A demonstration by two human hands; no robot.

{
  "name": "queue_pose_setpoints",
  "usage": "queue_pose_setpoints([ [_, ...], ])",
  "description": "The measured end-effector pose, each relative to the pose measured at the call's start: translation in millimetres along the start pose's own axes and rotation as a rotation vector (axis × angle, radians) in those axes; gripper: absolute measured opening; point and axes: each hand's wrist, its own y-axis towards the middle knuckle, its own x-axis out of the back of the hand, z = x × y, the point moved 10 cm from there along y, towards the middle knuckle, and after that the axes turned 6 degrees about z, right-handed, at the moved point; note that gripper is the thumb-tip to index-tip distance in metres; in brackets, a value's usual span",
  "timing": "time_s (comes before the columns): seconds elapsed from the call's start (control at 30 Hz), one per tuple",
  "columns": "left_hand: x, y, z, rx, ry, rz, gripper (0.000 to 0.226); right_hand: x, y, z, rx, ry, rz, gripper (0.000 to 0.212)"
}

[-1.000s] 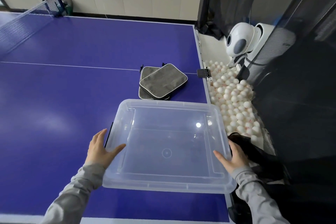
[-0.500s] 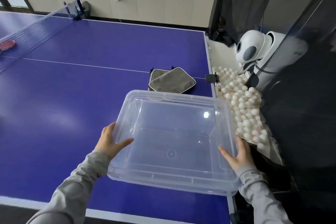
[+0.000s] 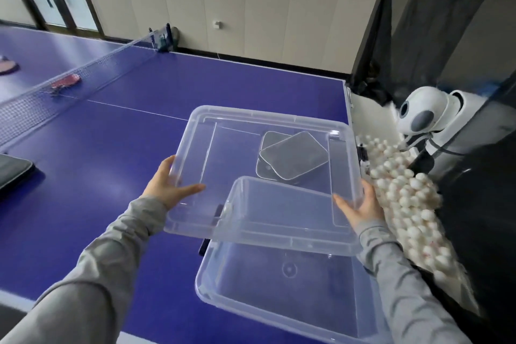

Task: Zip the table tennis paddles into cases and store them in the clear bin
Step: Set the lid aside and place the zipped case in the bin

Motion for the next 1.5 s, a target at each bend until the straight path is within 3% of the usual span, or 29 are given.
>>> queue_pose_setpoints([
  [0.3,118.6,107.0,64.8,0.062,0.012,-0.028,0.095,-136.6,44.7,102.8,0.011,0.005,0.022,0.070],
  [0.63,213.8,292.4,135.7,0.099,0.165,0.110,0.096,-321.2,120.0,164.7,-0.092,-0.014,0.016,0.076],
  [1.03,149.7,410.5,237.9,0.203,0.218,0.163,0.090,-422.7,204.3,94.4,-0.294,-0.219,0.057,0.080],
  [1.5,118.5,435.4,270.9,0.231,0.312,0.144,0.093,-455.6,225.6,50.5,-0.372,-0.350,0.026,0.073],
])
